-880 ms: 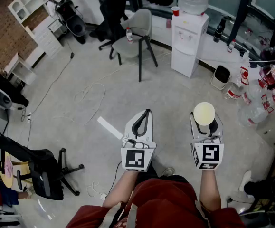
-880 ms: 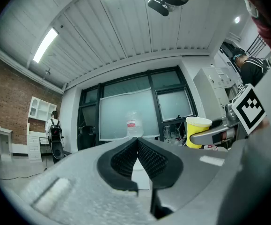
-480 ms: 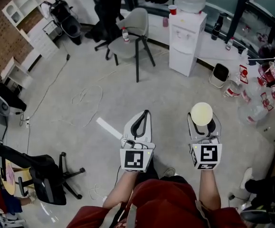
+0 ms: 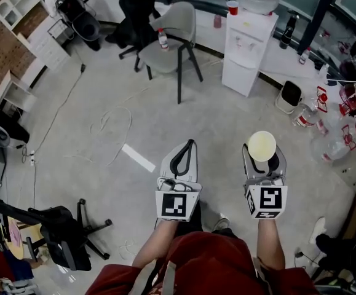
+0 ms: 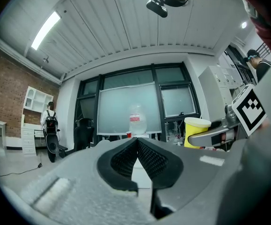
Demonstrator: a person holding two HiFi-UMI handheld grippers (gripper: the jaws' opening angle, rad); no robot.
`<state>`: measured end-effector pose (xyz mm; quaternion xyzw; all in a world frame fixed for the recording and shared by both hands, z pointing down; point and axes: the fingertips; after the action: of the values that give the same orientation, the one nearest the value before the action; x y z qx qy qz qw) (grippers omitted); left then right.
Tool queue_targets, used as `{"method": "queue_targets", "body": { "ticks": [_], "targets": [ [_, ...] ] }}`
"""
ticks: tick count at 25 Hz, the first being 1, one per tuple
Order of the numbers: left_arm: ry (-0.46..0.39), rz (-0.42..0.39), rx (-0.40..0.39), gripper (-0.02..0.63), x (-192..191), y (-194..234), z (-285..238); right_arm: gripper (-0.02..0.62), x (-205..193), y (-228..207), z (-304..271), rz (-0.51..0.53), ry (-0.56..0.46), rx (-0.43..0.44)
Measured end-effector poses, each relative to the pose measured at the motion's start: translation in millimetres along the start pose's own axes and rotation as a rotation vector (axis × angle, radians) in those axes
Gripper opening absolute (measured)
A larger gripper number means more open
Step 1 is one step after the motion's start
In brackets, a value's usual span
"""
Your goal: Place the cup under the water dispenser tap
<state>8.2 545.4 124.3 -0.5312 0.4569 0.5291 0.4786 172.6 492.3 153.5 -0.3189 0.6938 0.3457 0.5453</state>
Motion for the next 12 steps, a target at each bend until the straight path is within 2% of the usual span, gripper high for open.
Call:
{"method": "queue_targets", "body": {
  "ticks": [12],
  "targets": [
    [-0.021, 0.036, -0.037, -0.005, 0.3, 108.0, -73.8, 0.261, 29.9, 37.1, -121.4, 0.028, 0.018, -0.037]
  ]
}}
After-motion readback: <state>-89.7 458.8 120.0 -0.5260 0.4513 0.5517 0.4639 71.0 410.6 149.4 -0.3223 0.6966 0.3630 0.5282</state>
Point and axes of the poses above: the fingertips, and each gripper's own axes: z backward along the fingers, y to its left, x out of its top, and after that the axes turned 2 degrees about -x, right-handed
